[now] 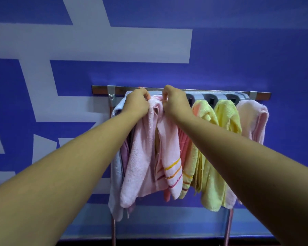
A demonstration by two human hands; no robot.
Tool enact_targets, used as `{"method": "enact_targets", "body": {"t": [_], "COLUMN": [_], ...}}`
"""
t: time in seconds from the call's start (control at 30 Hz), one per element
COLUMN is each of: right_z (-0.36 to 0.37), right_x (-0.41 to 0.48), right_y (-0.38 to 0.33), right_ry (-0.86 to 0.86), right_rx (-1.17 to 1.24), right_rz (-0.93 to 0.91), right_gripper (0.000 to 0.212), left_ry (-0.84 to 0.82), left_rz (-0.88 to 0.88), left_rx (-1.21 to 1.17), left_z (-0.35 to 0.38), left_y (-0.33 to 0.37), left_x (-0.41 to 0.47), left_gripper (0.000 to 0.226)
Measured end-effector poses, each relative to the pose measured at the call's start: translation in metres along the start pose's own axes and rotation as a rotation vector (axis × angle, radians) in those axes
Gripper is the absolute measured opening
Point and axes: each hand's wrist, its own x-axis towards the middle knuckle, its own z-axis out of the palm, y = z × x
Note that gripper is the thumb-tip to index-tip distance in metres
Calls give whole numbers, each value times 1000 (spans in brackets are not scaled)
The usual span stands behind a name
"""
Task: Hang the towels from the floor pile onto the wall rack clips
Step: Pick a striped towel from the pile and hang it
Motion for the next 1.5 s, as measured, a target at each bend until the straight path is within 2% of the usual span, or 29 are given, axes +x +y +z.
{"method": "enact_targets", "body": {"t": [0.07,0.17,0.23,0.37,0.47,0.53,0.63,0.7,0.77,0.83,0.93,1.03,1.13,1.23,1.3,1.4,1.5], "right_z": [1,3,2,-2,-1,1,6,10,12,15,20,23,28,35,39,42,47], "right_x": [2,-5,-13,-29,-32,-35,-47,-53,-56,-59,-62,-65,-72,-78,-79,-81,-89], "right_y": [0,7,13,10,13,14,12,14,16,18,19,19,17,21,29,37,40], "right_ry": [-64,-129,-146,-147,-177,-194,-215,-235,-209,-152,-67,-63,-128,-165,-145,-107,-118], "right_rx": [-111,-119,-89,62,175,309,431,459,456,431,380,387,465,436,402,391,395], "right_rz": [-20,-100,-162,-183,-145,-51,16,-18,-59,-78,-105,-72,-130,-125,-47,25,31], "right_gripper": [10,32,38,26,16,40,68,60,50,43,31,43,59,71,66,61,64], "left_ry": [-55,-82,-85,-107,-190,-255,-276,-245,-215,-230,-191,-90,-46,-161,-252,-259,-238], "left_rz": [23,116,129,134,186,203,101,-17,-48,33,238,312,270,164,106,71,139], "left_rx": [4,-19,-86,-214,-194,-156,-143,-205,-211,-133,-3,4,-43,-73,-72,8,60], "left_z": [-4,-8,-8,-11,-17,-19,-13,-7,-2,1,5,11,15,16,17,19,23], "left_y": [-3,-8,-8,-7,-10,-12,-15,-17,-21,-27,-39,-44,-42,-39,-42,-48,-57], "left_x": [-2,-12,-21,-38,-47,-55,-57,-55,-55,-56,-57,-63,-69,-71,-74,-75,-78], "left_gripper": [20,21,20,26,45,54,50,44,32,30,49,44,36,64,78,63,47]}}
